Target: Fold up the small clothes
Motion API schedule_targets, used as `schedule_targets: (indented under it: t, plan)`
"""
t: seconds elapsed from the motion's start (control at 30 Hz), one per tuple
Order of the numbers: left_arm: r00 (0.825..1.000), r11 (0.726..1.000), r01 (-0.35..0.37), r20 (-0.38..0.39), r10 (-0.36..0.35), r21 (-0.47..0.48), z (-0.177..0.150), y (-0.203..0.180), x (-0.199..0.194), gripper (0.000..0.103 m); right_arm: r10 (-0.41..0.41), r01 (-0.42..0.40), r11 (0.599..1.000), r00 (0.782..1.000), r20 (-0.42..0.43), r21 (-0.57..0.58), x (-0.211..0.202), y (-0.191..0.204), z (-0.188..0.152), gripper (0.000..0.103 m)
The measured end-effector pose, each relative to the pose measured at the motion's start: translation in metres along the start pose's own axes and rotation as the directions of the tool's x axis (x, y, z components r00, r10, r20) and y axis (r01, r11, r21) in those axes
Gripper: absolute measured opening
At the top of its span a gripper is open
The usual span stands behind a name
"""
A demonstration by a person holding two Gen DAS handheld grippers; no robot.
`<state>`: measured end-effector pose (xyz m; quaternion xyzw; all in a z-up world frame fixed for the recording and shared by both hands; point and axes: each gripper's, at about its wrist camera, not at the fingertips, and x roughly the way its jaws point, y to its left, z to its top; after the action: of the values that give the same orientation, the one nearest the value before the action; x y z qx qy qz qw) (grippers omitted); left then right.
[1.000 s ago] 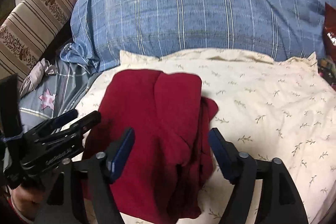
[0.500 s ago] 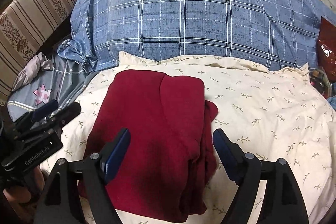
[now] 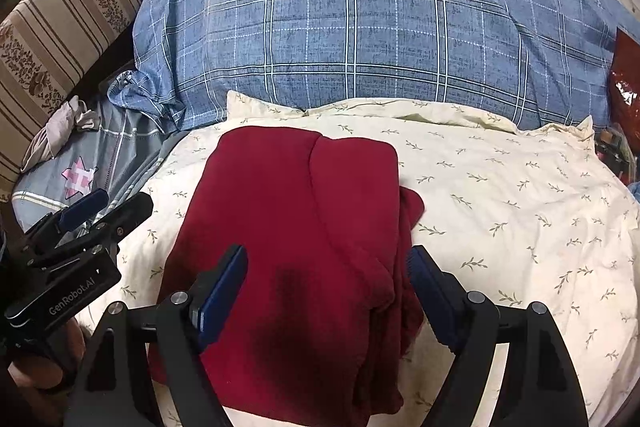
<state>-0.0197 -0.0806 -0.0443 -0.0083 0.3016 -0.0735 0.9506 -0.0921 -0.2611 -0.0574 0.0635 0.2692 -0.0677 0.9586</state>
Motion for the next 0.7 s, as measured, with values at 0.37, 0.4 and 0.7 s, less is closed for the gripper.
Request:
schedule_targets:
  t: [0.37,0.4,0.7]
  plan:
    - [1.0,1.0,0.0,-0.005,0.0,0.004,-0.001,-0.0005,0.0044,0.075,0.01,-0.01,1.0,1.0,-0.01,0.008,0.006,-0.0023,0.0005,0.083]
    - [1.0,1.0,-0.002,-0.004,0.002,0.006,-0.0011,-0.0008,0.0048,0.075,0.012,-0.012,1.0,1.0,-0.011,0.008,0.0069,-0.0024,0.0006,0.083]
    - [1.0,1.0,0.001,-0.008,-0.001,0.002,-0.0014,-0.0006,0.0062,0.075,0.012,-0.011,1.0,1.0,-0.012,0.008,0.0091,-0.001,0.0018,0.083]
